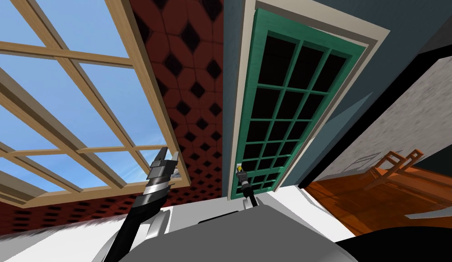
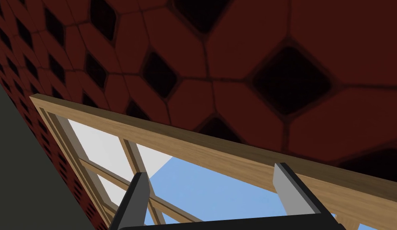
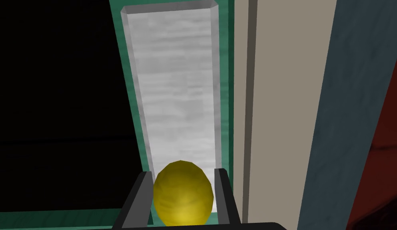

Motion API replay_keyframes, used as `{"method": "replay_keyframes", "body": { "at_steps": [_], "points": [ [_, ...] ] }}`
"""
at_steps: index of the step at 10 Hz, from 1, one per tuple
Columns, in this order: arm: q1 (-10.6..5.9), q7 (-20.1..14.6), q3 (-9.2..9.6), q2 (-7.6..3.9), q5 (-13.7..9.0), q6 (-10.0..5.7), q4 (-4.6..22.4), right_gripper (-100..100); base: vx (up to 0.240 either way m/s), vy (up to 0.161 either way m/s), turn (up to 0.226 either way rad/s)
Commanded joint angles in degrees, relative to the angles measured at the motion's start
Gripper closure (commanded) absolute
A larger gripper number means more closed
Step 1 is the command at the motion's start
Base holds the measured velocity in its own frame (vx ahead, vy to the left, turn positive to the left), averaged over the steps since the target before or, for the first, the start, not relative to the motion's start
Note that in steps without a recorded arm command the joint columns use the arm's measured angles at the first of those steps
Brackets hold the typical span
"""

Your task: Pull the door open

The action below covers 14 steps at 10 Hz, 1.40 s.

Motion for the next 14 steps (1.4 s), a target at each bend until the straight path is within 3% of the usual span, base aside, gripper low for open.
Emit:
{"method": "replay_keyframes", "body": {
  "at_steps": [1, 5, 14],
  "points": [
    [0.33, -2.1, -0.27, -0.75, -0.6, -0.11, 0.2, 100, -0.017, 0.004, 0.038],
    [0.99, -5.8, -0.22, -1.52, -1.4, -0.1, 0.0, 100, -0.012, 0.005, 0.031],
    [2.85, -19.1, 0.42, -3.59, -4.1, -0.07, -1.0, 100, -0.014, 0.005, 0.048]
  ]
}}
